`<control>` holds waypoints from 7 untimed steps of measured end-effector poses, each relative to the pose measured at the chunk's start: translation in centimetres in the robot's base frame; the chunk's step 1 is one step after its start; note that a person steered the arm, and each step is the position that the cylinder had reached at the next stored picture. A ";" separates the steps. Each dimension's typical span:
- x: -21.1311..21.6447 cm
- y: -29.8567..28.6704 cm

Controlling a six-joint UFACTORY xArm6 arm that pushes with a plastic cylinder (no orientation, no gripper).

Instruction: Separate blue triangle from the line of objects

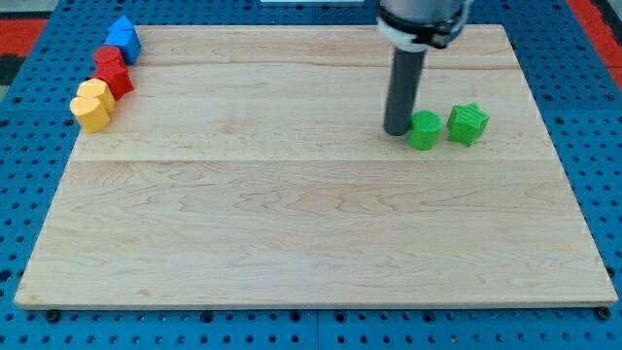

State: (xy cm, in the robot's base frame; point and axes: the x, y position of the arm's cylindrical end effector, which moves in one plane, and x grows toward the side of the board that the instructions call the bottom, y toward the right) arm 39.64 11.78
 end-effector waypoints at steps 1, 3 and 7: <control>0.0 2.0; 0.2 -10.4; 3.2 -41.8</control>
State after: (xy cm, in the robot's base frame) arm 42.86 -30.03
